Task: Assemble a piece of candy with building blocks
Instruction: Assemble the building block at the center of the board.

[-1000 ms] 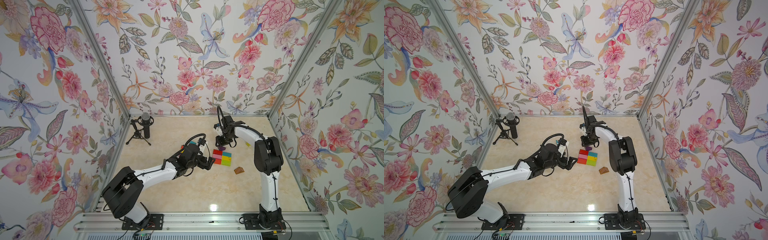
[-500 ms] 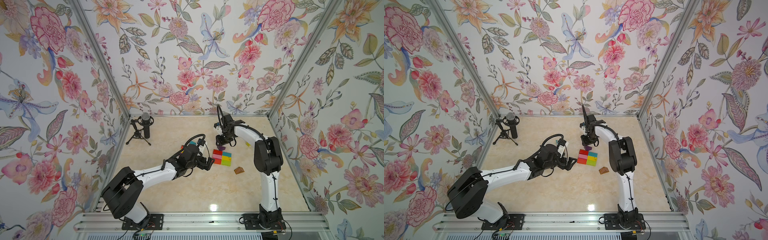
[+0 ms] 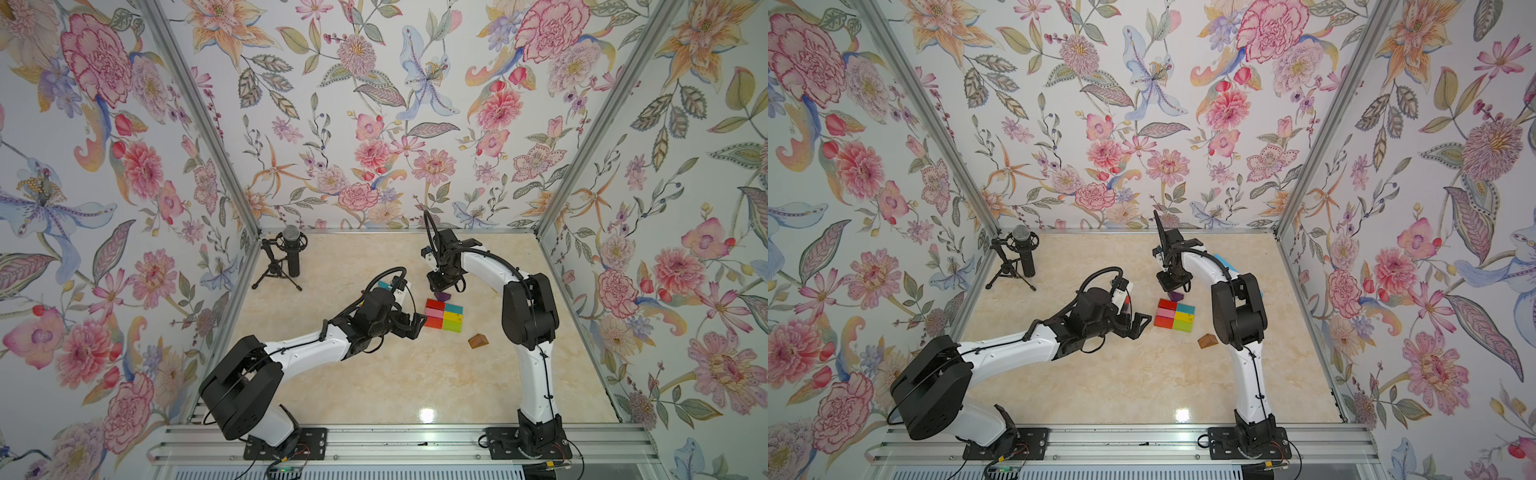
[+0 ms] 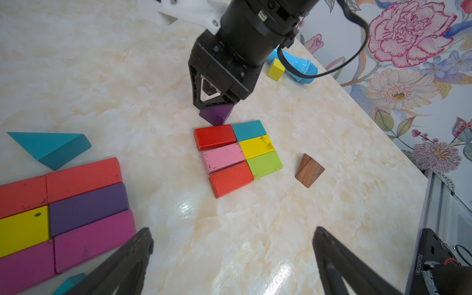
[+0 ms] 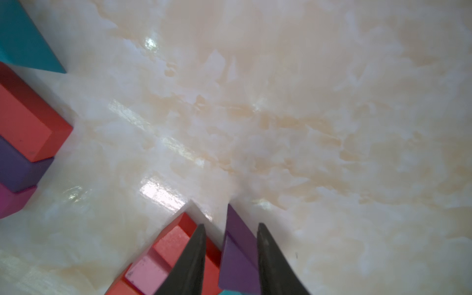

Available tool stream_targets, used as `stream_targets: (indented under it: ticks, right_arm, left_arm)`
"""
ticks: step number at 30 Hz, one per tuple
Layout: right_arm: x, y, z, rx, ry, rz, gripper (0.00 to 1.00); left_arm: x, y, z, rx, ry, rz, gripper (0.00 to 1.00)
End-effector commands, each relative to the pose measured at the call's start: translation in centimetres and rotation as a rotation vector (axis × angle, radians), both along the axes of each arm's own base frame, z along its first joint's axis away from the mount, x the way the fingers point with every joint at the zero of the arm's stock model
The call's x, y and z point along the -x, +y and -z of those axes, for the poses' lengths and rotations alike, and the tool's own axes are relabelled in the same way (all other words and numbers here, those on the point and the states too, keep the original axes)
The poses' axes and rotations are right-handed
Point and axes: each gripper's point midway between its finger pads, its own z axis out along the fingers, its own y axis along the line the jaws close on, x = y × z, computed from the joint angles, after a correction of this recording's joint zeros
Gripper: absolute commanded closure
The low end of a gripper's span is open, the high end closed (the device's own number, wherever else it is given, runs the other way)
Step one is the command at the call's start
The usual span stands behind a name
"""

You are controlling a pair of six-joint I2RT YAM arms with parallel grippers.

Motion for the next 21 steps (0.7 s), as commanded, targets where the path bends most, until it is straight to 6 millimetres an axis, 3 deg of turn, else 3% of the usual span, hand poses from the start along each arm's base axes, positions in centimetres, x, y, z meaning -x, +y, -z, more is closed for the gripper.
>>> stream_targets:
  ticks: [1,21]
  right_arm:
    - [0.5,-0.2,0.9,0.05,0.027,-0.032,0.65]
    - [1.1,-1.7,1.7,0.14,0.034,-0.049,0.65]
  left_arm:
    - [-0.4,0.7,-0.9,0.026,-0.022,-0.03,0.01]
    - [-0.6,0.5,-0.9,0.051,-0.01,-0.03,0.01]
